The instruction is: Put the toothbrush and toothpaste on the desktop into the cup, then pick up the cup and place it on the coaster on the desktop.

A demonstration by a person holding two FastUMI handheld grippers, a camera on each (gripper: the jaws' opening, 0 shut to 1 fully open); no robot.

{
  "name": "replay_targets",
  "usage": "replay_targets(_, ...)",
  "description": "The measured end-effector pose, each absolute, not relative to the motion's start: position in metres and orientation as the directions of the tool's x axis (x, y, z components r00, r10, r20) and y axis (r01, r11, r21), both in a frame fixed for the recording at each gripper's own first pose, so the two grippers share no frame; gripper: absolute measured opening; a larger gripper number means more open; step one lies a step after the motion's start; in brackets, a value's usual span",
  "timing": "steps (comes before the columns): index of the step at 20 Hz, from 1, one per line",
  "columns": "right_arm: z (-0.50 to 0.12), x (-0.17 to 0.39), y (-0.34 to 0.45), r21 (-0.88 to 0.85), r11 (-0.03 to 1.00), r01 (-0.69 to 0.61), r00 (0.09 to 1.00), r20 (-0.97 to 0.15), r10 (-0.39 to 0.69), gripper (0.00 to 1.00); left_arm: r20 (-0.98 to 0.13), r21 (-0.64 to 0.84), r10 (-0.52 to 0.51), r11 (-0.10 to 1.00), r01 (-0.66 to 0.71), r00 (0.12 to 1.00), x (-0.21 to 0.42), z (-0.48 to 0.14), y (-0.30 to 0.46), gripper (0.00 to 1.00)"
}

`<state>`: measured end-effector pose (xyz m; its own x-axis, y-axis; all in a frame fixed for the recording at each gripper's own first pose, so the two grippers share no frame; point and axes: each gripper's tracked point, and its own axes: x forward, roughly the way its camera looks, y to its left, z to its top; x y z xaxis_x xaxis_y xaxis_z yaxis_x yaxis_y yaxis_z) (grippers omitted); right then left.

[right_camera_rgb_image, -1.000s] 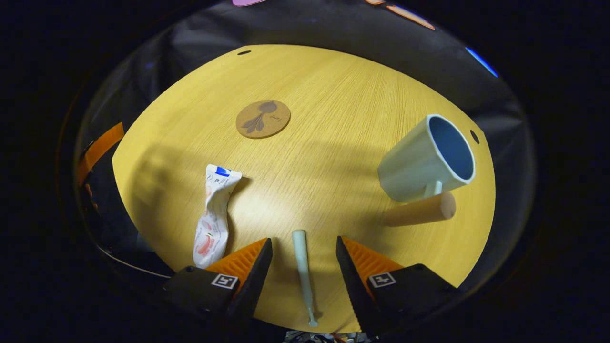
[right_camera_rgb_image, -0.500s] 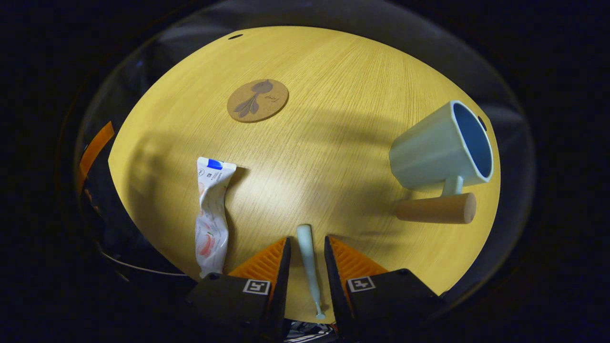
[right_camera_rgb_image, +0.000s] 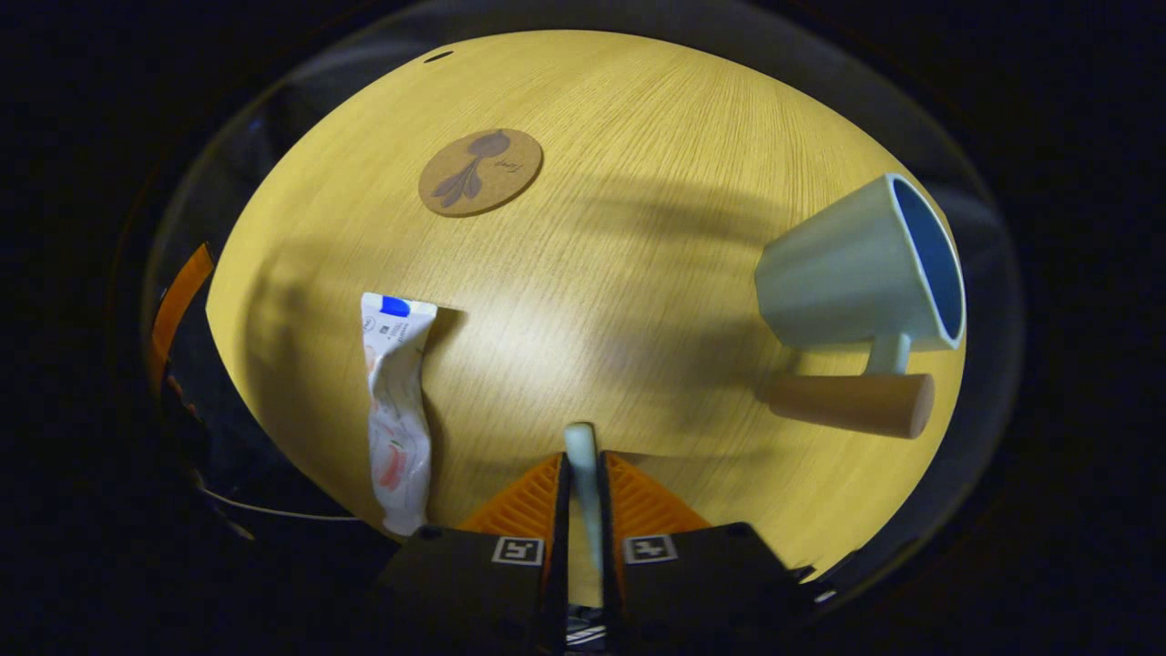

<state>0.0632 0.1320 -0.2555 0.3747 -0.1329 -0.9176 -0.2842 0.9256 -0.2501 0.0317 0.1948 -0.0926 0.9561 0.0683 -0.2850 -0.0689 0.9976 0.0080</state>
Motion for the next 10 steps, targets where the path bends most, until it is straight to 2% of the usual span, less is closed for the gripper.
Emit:
replay_targets(5, -0.256, 0.062, 0.132, -0.241, 0.929, -0.282, 0.36, -0.924, -0.13, 0.08, -0.305, -0.009, 0.05, 0.998, -0.055, 0.951, 0.031, -0.097, 0.188, 0.95)
replay_targets(10, -0.253, 0.061, 0.133, -0.265, 0.909, -0.322, 0.391, -0.911, -0.127, 0.06, -0.326, 0.001, 0.024, 1.0, -0.025, 0.945, 0.035, -0.102, 0.176, 0.95)
